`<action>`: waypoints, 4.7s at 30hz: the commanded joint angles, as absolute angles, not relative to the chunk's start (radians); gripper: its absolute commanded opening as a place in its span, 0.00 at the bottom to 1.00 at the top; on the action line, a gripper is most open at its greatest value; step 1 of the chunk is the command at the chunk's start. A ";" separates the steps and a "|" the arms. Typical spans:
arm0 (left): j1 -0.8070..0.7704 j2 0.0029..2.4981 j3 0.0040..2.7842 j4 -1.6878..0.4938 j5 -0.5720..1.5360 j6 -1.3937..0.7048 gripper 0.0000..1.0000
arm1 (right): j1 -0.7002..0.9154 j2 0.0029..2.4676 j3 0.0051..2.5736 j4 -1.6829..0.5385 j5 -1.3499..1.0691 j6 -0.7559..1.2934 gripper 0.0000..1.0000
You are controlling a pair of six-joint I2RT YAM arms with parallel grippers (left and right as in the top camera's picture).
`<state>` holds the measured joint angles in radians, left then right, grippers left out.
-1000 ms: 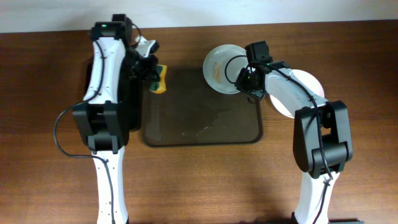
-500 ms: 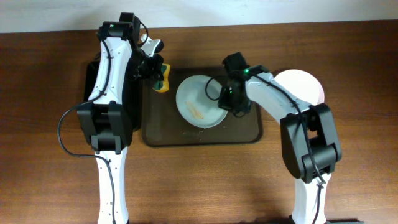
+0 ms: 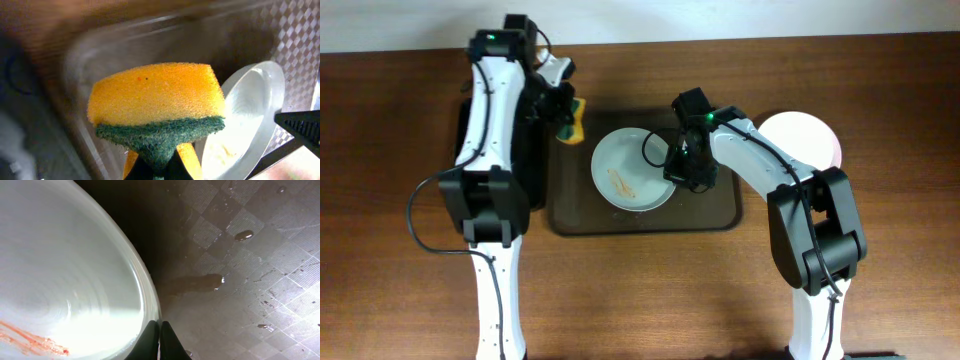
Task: Clean dirty plates on tray and stack at the side
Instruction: 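Move right gripper to the last white plate and grip its rim, then drag the gripped plate toward the tray center with right gripper, then scrub the held plate with the sponge in left gripper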
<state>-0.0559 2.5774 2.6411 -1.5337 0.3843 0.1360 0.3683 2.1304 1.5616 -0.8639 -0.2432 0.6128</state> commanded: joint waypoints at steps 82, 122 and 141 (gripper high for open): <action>-0.138 2.585 2.712 -1.576 0.377 0.127 0.01 | 0.335 2.234 1.685 -0.722 -0.302 0.027 0.14; -0.138 2.589 2.712 -1.560 0.377 0.127 0.01 | 0.358 2.234 1.617 -0.862 -0.099 0.704 0.04; -0.269 2.726 2.671 -1.477 0.376 0.094 0.01 | 0.283 2.234 1.617 -0.800 -0.178 0.843 0.04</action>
